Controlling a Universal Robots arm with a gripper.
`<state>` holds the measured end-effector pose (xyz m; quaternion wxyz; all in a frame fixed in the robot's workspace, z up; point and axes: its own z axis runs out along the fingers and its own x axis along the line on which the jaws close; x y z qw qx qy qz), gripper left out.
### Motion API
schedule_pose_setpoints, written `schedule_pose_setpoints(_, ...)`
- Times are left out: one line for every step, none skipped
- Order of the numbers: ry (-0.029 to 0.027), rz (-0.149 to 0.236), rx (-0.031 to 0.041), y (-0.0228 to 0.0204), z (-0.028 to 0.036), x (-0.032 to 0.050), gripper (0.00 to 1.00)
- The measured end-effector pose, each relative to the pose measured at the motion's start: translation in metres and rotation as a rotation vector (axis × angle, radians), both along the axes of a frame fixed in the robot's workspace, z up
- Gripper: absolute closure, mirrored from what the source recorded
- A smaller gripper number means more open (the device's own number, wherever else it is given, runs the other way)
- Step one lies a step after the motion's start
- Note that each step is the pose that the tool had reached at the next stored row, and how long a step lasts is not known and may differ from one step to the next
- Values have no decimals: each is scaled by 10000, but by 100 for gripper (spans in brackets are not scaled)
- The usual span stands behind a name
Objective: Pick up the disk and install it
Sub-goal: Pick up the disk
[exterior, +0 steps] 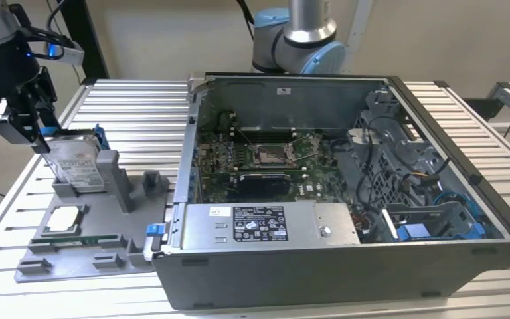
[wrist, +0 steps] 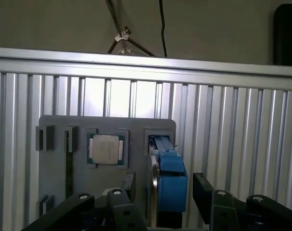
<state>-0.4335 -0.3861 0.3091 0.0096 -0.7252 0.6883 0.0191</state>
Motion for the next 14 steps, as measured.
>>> schedule_pose_setpoints(-3, 27, 1, 1, -4, 1, 0)
schedule_pose_setpoints(-9, 57, 1, 3, -10, 1, 0)
schedule_pose_setpoints(-13, 85, 0, 5, -16, 1, 0)
schedule_pose_setpoints(-19, 114, 0, 9, -24, 1, 0)
schedule_pose_setpoints(-32, 149, 0, 13, -34, 1, 0)
schedule_pose_setpoints(-50, 185, 0, 16, -43, 1, 0)
schedule_pose_setpoints(-82, 232, 0, 19, -52, 1, 0)
schedule_pose_setpoints(-112, 278, -2, 19, -58, 1, 0)
schedule_pose_setpoints(-127, 299, -2, 20, -61, 1, 0)
schedule_pose_setpoints(-134, 298, -1, 21, -65, 2, 0)
schedule_pose_setpoints(-139, 298, -1, 22, -70, 1, 0)
schedule_pose_setpoints(-142, 298, 1, 23, -78, 0, 0)
schedule_pose_setpoints(-141, 297, 0, 25, -89, -1, 0)
schedule_pose_setpoints(-139, 298, -5, 27, -100, -1, 0)
